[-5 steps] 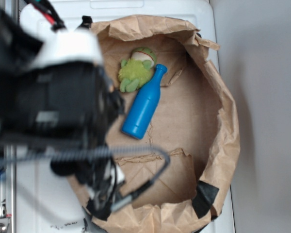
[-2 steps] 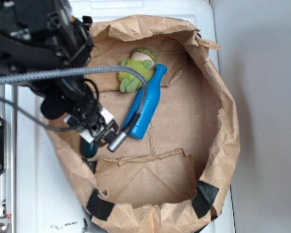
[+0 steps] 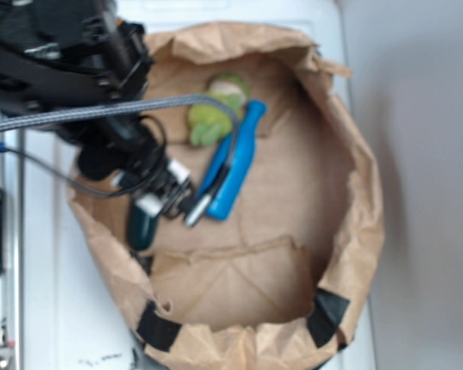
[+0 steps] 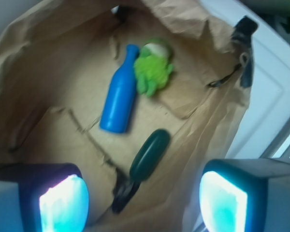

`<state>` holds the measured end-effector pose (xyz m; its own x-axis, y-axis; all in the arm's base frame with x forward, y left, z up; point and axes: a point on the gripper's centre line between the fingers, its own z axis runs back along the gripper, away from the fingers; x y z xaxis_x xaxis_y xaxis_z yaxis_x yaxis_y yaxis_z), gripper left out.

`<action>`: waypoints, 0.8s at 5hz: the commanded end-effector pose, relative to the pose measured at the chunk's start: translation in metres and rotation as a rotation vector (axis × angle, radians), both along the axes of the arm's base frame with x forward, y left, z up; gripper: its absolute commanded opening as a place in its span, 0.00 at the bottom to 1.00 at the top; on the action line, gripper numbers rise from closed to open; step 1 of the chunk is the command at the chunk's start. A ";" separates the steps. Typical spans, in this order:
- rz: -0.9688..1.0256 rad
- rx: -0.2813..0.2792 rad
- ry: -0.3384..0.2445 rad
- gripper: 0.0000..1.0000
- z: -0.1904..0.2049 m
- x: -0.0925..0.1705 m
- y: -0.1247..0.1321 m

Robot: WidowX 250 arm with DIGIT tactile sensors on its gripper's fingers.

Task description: Grab the plastic pickle.

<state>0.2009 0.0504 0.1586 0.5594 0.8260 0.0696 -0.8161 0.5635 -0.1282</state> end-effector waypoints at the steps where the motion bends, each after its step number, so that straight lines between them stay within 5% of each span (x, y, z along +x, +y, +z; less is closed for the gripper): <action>1: 0.211 0.053 -0.111 1.00 -0.021 0.065 0.007; 3: 0.276 0.050 -0.092 1.00 -0.018 0.096 -0.016; 4: 0.290 0.056 -0.109 1.00 -0.042 0.085 -0.014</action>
<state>0.2810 0.0356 0.1014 0.3052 0.9418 0.1410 -0.9370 0.3234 -0.1322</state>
